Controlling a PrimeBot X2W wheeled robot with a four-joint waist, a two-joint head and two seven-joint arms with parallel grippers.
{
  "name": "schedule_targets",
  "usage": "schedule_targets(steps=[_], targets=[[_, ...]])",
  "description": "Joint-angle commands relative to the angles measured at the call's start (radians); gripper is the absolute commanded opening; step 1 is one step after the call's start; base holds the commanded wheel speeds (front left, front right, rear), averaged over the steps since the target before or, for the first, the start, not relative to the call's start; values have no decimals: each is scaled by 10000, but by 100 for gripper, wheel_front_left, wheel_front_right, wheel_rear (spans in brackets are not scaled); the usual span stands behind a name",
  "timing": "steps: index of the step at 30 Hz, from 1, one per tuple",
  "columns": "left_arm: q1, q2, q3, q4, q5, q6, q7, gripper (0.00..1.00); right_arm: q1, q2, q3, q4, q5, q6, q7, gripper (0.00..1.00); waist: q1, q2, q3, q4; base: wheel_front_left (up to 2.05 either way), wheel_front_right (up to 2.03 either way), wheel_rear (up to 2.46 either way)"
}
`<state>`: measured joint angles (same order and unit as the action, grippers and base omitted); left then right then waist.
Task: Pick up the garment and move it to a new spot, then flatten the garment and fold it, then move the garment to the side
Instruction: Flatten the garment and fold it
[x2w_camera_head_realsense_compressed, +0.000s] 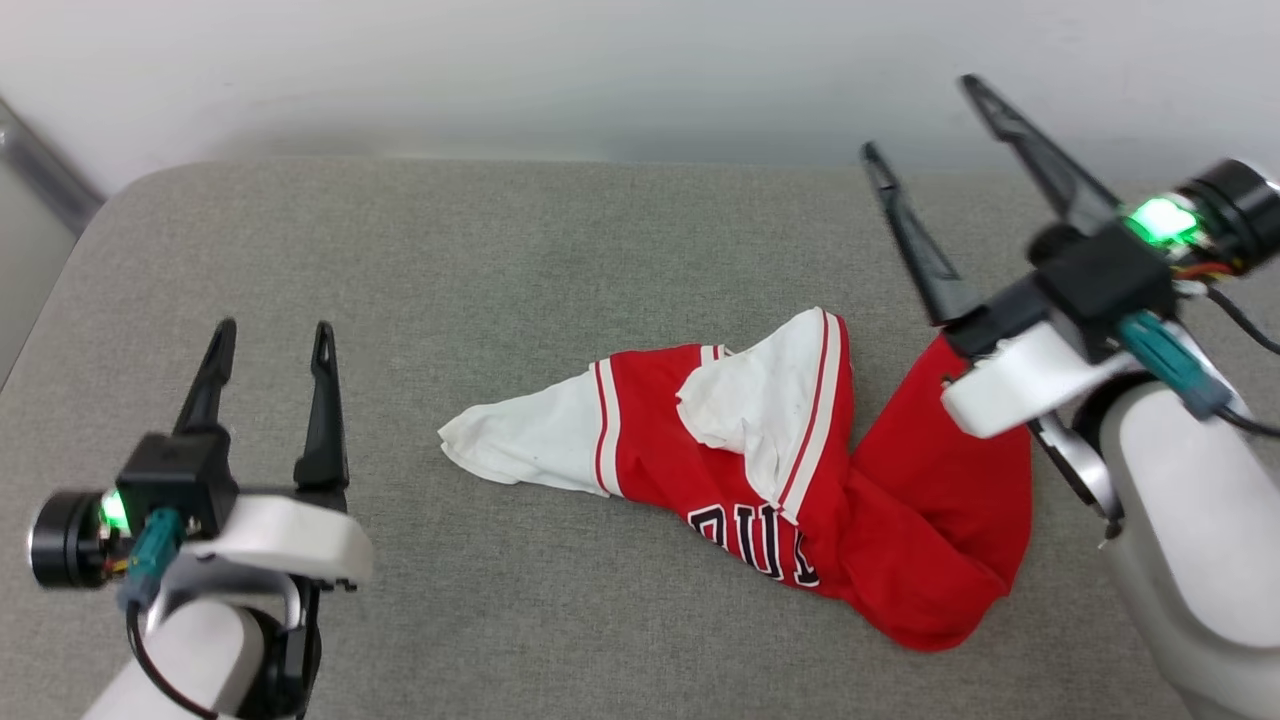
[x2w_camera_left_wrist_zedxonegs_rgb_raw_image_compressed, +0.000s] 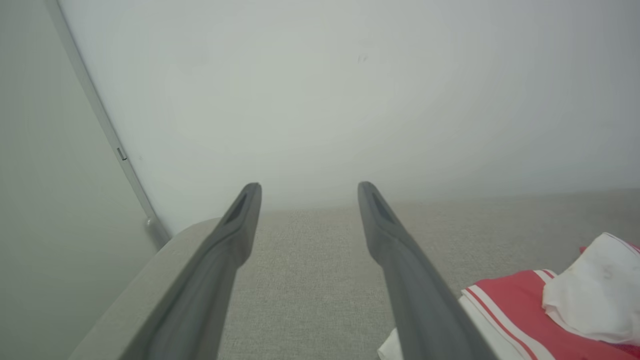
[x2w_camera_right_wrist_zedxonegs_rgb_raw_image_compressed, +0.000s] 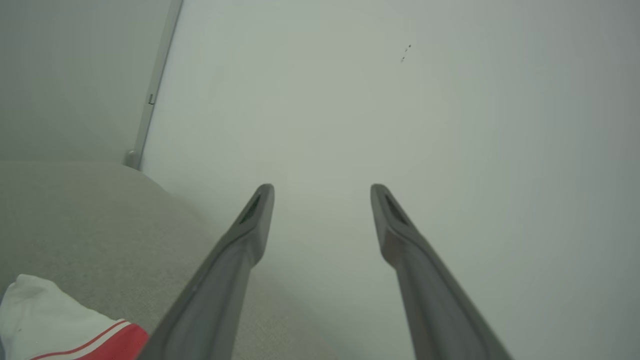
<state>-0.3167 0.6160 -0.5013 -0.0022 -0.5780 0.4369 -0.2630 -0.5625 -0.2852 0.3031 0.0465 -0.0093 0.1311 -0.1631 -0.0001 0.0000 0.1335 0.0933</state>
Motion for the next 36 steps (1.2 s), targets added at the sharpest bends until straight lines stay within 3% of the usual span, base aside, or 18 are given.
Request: schedule_targets(steps=[1, 2, 5, 12, 17, 24, 32, 36], targets=[[715, -448, 609, -225, 454, -119, -23, 100, -633, -371, 879, 269, 630, -7, 949, 100, 1, 0, 59, 51, 0, 0, 0], [715, -448, 609, -225, 454, -119, -23, 100, -633, -371, 879, 269, 630, -7, 949, 100, 1, 0, 59, 51, 0, 0, 0], [1360, -1034, 1248, -349, 973, -443, -23, 100, -1488, -924, 2350, 505, 1746, -7, 2516, 100, 1, 0, 160, 138, 0, 0, 0], [1822, -2307, 2312, -189, 1953, -1477, -24, 100, -3548, -2266, 6158, 558, 5476, -7, 6514, 100, 1, 0, 560, 405, 0, 0, 0], [1660, -3054, 2841, -47, 2502, -2151, -25, 100, -4805, -2767, 8094, 596, 7566, -7, 8595, 100, 1, 0, 991, 662, 0, 0, 0], [1340, -3989, 3500, 161, 3138, -2996, -25, 100, -5675, -2841, 9587, 1575, 8404, -7, 9647, 100, 1, 0, 1706, 1080, 0, 0, 0], [1133, -4800, 4274, 491, 3734, -3817, -25, 100, -4263, -2978, 9862, 1944, 8087, -1, 10575, 100, 1, 0, 2077, 1241, 0, 0, 0], [1151, -4997, 4676, 596, 3969, -4082, -25, 100, -3993, -2946, 9888, 1900, 7947, 10, 10099, 100, 1, 0, 2079, 1065, 0, 0, 0]])
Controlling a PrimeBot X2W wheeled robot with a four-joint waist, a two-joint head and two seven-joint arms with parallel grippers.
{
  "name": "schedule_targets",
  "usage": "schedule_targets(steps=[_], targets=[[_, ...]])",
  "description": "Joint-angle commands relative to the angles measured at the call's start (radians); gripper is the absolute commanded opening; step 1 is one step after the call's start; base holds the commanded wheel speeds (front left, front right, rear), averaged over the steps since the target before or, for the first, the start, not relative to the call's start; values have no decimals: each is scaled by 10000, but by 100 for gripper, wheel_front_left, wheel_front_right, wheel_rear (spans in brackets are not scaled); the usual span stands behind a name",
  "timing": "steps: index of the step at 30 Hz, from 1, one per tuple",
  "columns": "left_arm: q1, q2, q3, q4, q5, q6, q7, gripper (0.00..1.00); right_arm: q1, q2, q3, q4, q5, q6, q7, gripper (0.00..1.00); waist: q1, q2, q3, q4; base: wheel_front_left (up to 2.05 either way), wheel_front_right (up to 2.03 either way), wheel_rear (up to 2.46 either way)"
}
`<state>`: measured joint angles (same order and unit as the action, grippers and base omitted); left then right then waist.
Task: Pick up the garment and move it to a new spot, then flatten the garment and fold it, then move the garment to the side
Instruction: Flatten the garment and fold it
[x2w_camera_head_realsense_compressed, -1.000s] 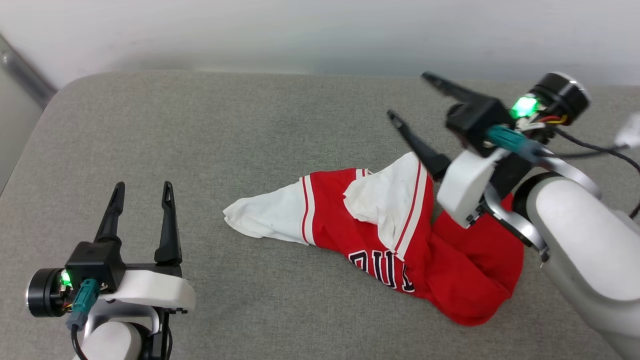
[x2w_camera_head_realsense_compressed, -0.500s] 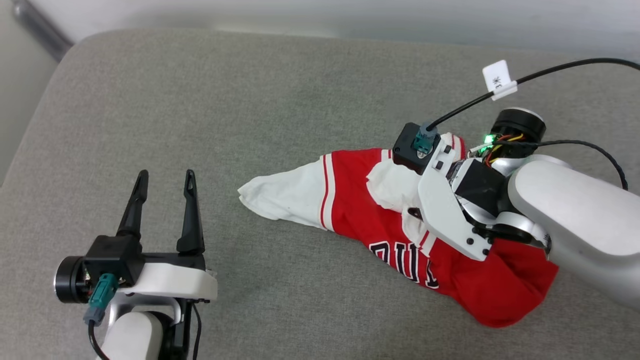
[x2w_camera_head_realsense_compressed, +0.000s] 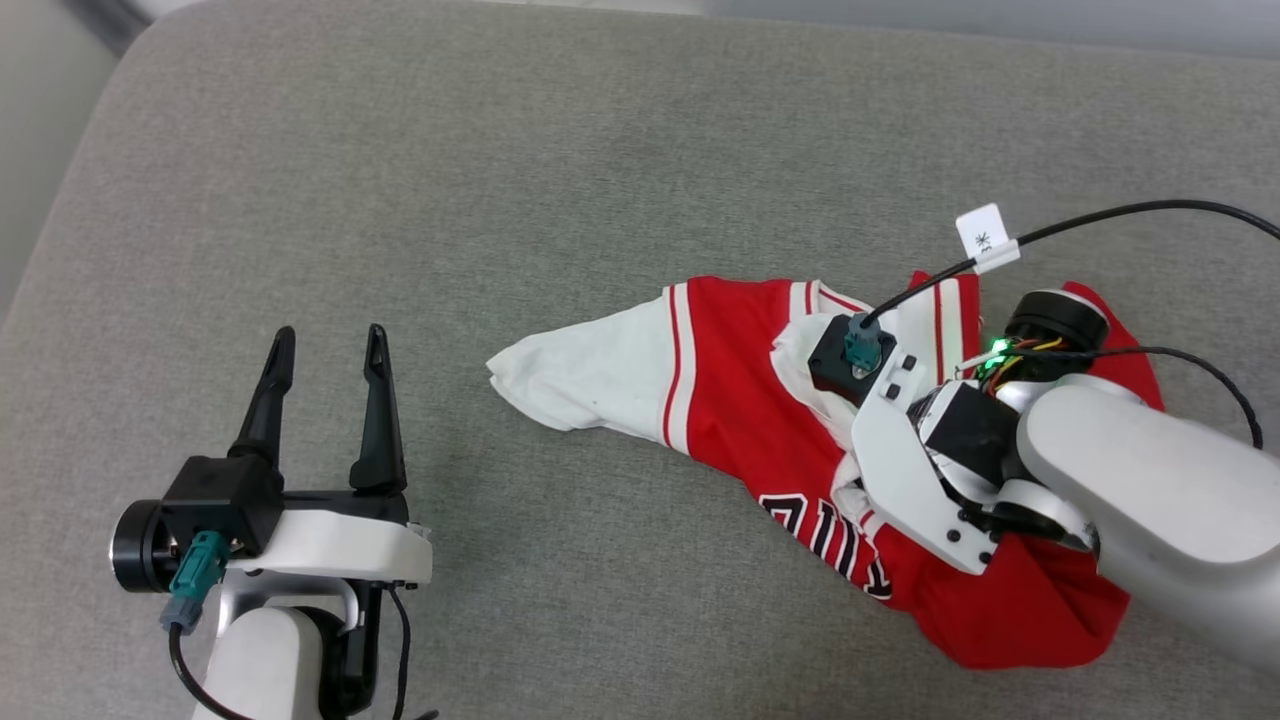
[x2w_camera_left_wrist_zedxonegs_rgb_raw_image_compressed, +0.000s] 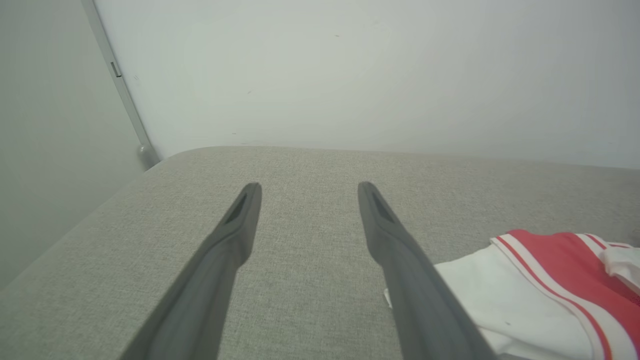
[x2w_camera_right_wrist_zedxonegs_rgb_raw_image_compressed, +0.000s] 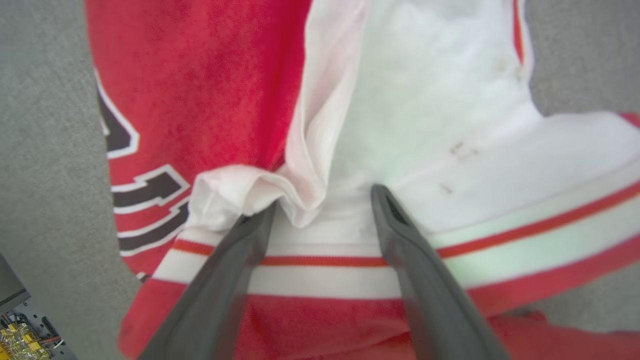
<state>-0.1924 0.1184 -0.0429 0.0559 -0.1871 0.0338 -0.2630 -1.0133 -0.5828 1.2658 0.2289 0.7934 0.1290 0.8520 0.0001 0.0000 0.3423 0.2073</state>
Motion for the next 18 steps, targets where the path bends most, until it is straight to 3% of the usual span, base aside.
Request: schedule_targets(steps=[1, 2, 10, 18], targets=[[-90, -71, 171, 46, 114, -99, -25, 100, 432, 68, 249, 42, -169, 30, -333, 20, -1, 0, -25, -131, 0, 0, 0], [-97, -121, 246, 90, 159, -164, -25, 100, 312, 88, 229, 52, -202, 28, -652, 0, -1, 0, -56, -186, 0, 0, 0], [234, -356, 731, 253, 531, -502, -25, 100, -412, -200, 77, 29, 186, 16, -3797, 0, -1, 0, -635, -535, 0, 0, 0], [593, -516, 1029, 236, 698, -683, -25, 100, 558, -1223, -1466, -184, 695, 16, -6179, 0, -1, 0, -1016, -799, 0, 0, 0]])
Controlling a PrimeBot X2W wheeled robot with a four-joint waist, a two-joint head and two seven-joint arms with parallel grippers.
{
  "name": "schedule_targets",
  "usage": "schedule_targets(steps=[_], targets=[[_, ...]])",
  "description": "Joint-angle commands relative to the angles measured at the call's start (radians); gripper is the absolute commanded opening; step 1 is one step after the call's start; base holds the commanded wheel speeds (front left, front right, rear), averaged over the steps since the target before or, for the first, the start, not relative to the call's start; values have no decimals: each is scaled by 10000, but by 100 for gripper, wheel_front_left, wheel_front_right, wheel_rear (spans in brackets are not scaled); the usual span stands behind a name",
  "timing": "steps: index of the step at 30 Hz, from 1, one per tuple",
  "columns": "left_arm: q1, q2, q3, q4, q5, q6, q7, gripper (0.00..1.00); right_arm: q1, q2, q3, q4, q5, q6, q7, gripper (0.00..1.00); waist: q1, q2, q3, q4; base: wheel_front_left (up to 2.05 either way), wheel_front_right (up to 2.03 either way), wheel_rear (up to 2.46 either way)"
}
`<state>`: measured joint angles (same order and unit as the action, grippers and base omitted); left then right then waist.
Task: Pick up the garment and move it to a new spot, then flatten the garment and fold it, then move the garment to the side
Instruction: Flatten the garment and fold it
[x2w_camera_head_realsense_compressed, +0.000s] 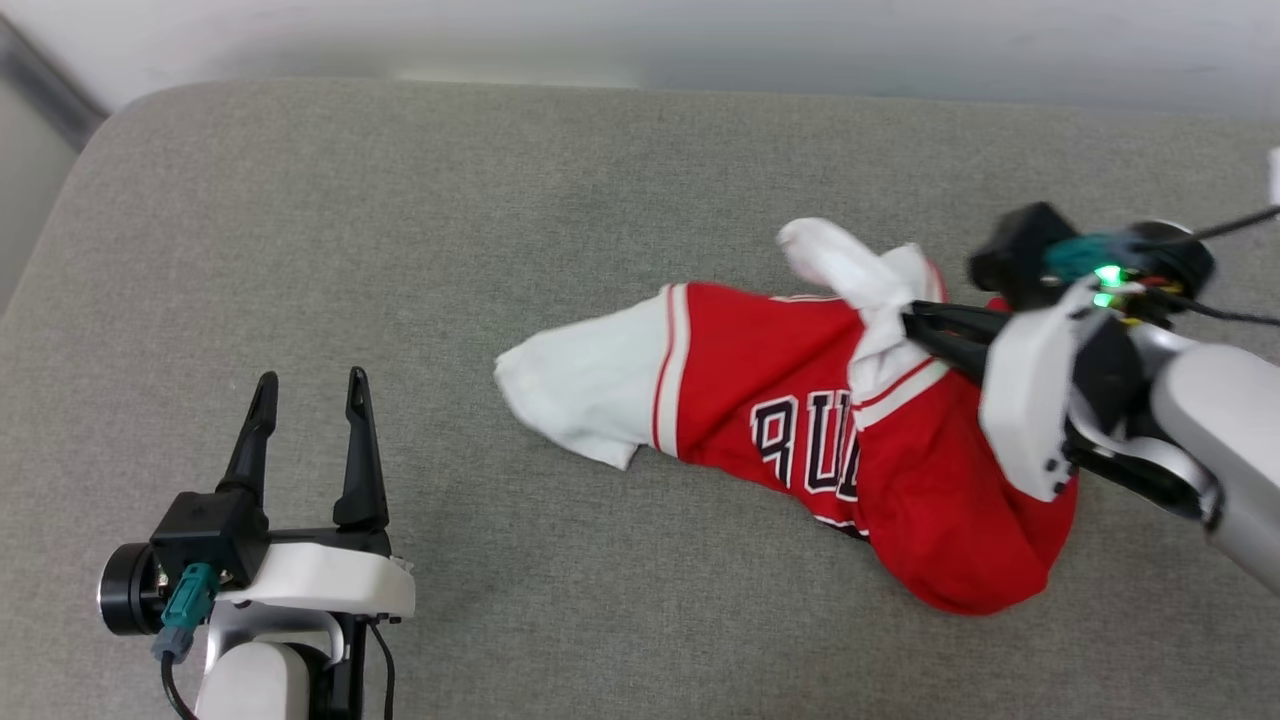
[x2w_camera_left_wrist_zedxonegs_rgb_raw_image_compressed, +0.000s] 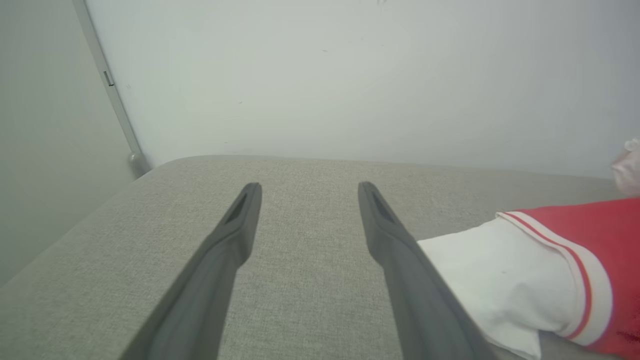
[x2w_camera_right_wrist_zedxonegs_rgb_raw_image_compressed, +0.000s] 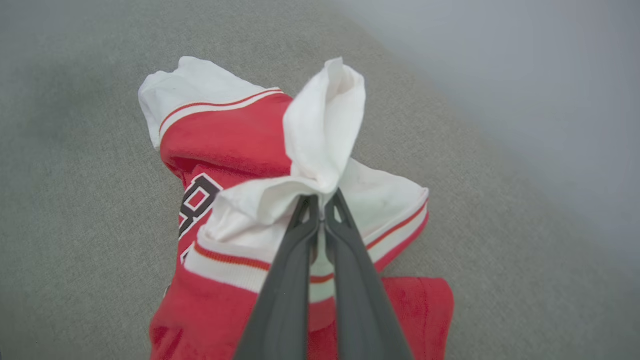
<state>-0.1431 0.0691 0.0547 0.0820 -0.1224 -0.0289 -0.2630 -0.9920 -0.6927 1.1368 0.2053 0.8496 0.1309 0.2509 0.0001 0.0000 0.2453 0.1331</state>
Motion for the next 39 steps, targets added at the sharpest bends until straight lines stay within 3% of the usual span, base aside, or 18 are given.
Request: schedule_targets(steps=[1, 6, 14, 20, 27, 28, 29, 34, 39], targets=[[140, -35, 75, -24, 51, -73, -25, 100, 595, -230, -502, 91, 237, -3, -415, 0, -1, 0, -60, -78, 0, 0, 0], [205, -99, 163, -5, 84, -181, -26, 100, 2146, -692, -2137, 824, 717, -5, -1409, 0, -1, 0, -54, -157, 0, 0, 0], [216, -159, 120, 124, 64, -295, -26, 100, 4504, -635, -4363, 3161, 1199, -5, -2674, 0, -1, 0, 30, -86, 0, 0, 0], [305, -182, 148, 219, 58, -306, -26, 100, 5744, -348, -5082, 4535, 1148, -5, -2856, 0, -1, 0, -38, -97, 0, 0, 0], [397, -188, 146, 330, 58, -310, -26, 100, 6232, -8, -5530, 4697, 1090, -5, -3171, 2, -1, 0, -320, -245, 0, 0, 0], [431, -188, 123, 345, 48, -308, -26, 100, 6229, -37, -5649, 4664, 1028, -6, -3282, 67, -1, 0, -387, -266, 0, 0, 0], [482, -188, 106, 358, 44, -293, -26, 100, 6213, -96, -5789, 4601, 927, -10, -3439, 100, -1, 0, -457, -294, 0, 0, 0], [695, -188, 64, 390, 54, -235, -26, 100, 6167, -530, -6498, 3817, 237, -5, -3864, 100, -1, 0, -753, -399, 0, 0, 0], [819, -189, 51, 342, 56, -195, -26, 100, 5935, -1079, -7617, 2281, -746, -5, -3482, 100, -1, 0, -866, -449, 0, 0, 0]])
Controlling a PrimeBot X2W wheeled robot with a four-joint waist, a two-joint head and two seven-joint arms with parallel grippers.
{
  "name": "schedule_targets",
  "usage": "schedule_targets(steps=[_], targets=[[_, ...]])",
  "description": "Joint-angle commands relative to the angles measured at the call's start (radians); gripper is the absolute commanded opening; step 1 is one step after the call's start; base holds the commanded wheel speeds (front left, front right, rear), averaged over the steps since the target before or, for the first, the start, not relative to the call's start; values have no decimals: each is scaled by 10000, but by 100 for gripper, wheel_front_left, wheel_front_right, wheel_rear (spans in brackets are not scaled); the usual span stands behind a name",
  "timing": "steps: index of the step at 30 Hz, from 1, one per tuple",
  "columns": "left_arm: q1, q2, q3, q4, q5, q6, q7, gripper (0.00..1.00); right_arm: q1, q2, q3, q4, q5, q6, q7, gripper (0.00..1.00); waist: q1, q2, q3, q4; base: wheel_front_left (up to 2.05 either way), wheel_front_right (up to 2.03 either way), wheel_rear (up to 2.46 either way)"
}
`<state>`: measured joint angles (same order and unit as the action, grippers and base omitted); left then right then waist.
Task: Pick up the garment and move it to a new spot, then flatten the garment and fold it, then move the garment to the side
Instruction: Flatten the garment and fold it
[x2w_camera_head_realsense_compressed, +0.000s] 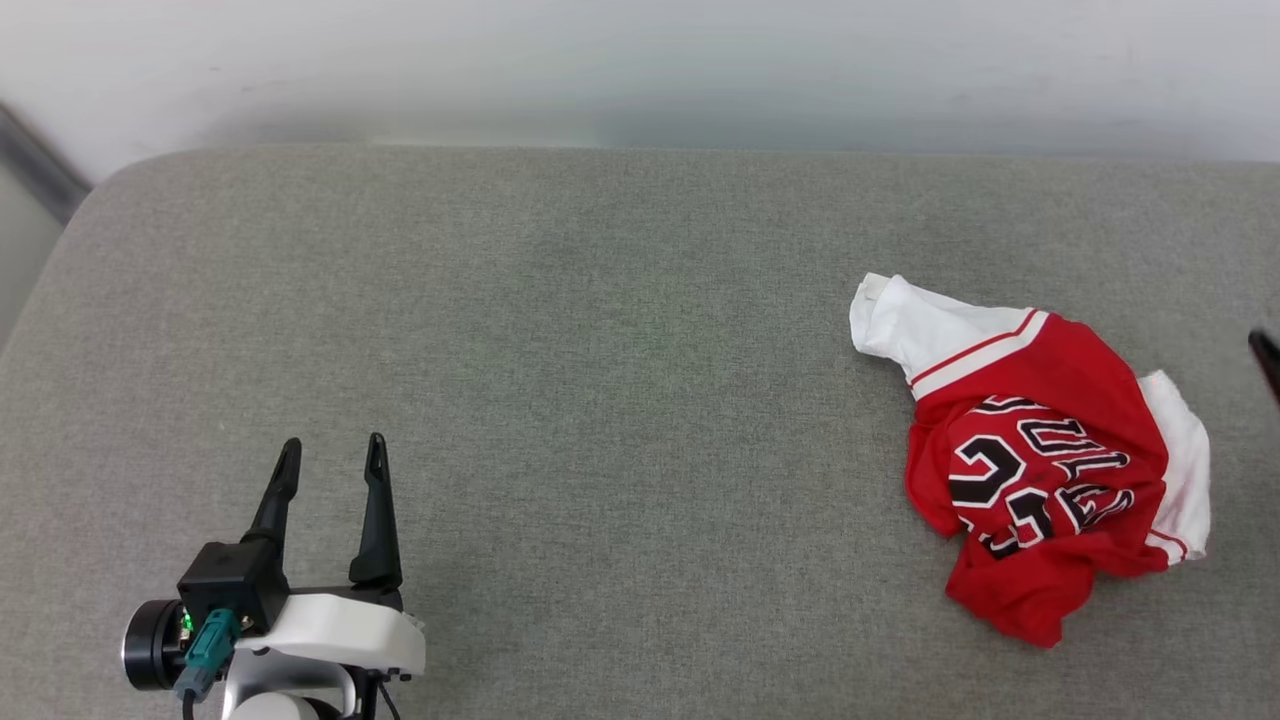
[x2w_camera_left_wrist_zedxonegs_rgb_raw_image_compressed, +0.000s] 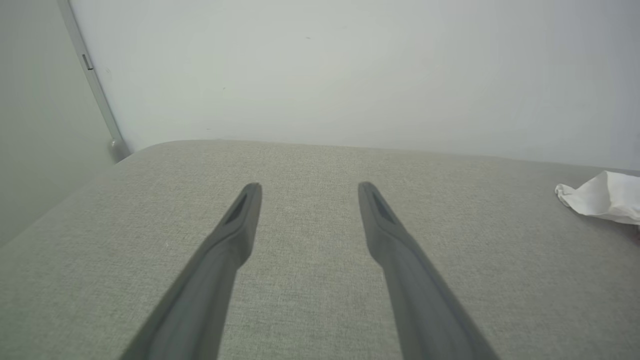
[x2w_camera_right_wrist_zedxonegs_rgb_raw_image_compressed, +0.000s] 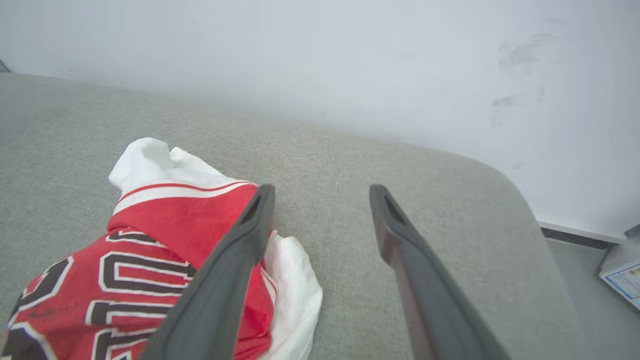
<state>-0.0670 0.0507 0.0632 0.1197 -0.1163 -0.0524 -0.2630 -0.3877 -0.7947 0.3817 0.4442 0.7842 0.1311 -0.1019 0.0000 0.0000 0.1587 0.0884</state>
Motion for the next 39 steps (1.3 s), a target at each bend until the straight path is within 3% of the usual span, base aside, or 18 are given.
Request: schedule_targets(steps=[1, 6, 11, 19, 25, 35, 36, 37, 39], targets=[[66, -5, -41, -52, -12, 40, -26, 100, -218, -126, -286, -520, -285, -7, 280, 100, 0, 0, 6, -1, 0, 0, 0], [-78, -5, -101, -96, 0, -9, -26, 100, -904, -407, -743, -2882, -1252, -7, 2396, 100, 0, 0, 145, 69, 0, 0, 0], [-296, -4, -232, -102, -1, -72, -26, 100, -2010, -498, 251, -4586, -1367, -7, 5306, 100, 0, 0, 391, 259, 0, 0, 0], [-780, -4, -472, -165, -255, -90, -26, 100, -4427, -39, 2730, -4321, -783, -7, 9360, 100, 0, 0, 1165, 674, 0, 0, 0], [-1237, -6, -713, -206, -516, 3, -26, 100, -5515, 880, 4097, -2629, -699, -7, 10031, 100, 0, 0, 1936, 1039, 0, 0, 0], [-1635, -8, -740, -129, -651, 76, -26, 100, -5365, 1291, 6274, -259, -382, -5, 9158, 100, 0, 0, 2519, 1322, 0, 0, 0], [-1607, -6, -705, -125, -632, 79, -26, 100, -5422, 1306, 6380, -173, -347, -5, 8917, 36, 0, 0, 2501, 1286, 0, 0, 0], [-1569, -5, -666, -105, -606, 76, -26, 100, -5490, 1297, 6451, -112, -275, -5, 8692, 0, 0, 0, 2455, 1251, 0, 0, 0], [-1481, -5, -595, -64, -555, 60, -26, 100, -5684, 1273, 6505, -75, -160, -7, 8206, 0, 0, 0, 2307, 1154, 0, 0, 0]])
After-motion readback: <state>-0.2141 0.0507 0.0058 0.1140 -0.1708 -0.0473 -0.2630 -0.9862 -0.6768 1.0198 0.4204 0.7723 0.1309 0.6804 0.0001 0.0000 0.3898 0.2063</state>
